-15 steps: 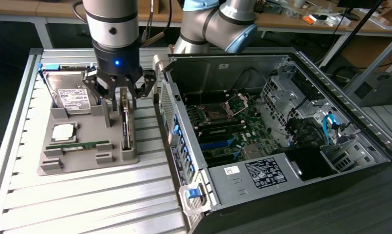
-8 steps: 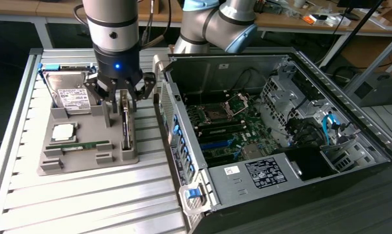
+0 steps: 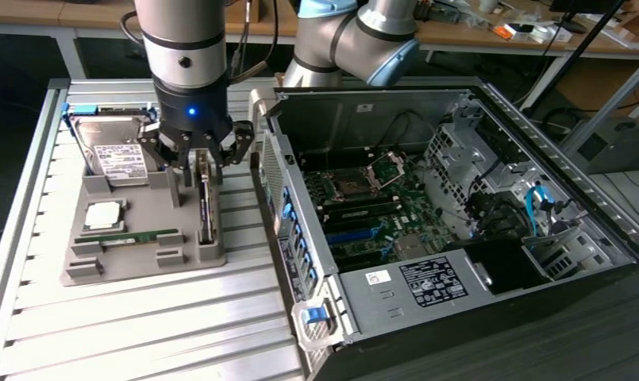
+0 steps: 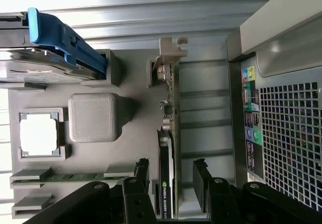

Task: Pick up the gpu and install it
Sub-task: 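Pick up the gpu and move the gpu toward the slot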

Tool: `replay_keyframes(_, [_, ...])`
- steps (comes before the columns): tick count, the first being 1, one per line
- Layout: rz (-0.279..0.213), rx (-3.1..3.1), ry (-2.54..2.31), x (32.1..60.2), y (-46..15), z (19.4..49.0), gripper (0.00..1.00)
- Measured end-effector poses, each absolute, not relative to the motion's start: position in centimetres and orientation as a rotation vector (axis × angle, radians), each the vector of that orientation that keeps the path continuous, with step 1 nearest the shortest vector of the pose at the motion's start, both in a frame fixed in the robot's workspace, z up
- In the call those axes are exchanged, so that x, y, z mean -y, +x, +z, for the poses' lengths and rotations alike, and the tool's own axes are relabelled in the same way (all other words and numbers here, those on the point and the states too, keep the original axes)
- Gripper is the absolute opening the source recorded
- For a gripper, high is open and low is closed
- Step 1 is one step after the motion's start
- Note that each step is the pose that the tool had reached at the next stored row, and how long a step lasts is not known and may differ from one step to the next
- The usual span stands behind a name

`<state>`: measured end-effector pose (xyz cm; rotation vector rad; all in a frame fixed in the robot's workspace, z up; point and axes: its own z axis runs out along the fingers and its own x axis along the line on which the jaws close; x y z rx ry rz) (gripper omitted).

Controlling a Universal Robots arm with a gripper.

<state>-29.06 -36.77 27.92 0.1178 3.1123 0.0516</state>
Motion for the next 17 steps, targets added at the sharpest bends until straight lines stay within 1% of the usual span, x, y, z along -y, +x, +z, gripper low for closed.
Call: replay_keyframes(17, [0.052,-3.112,0.118,36.8,-29.1,26.5,0.48])
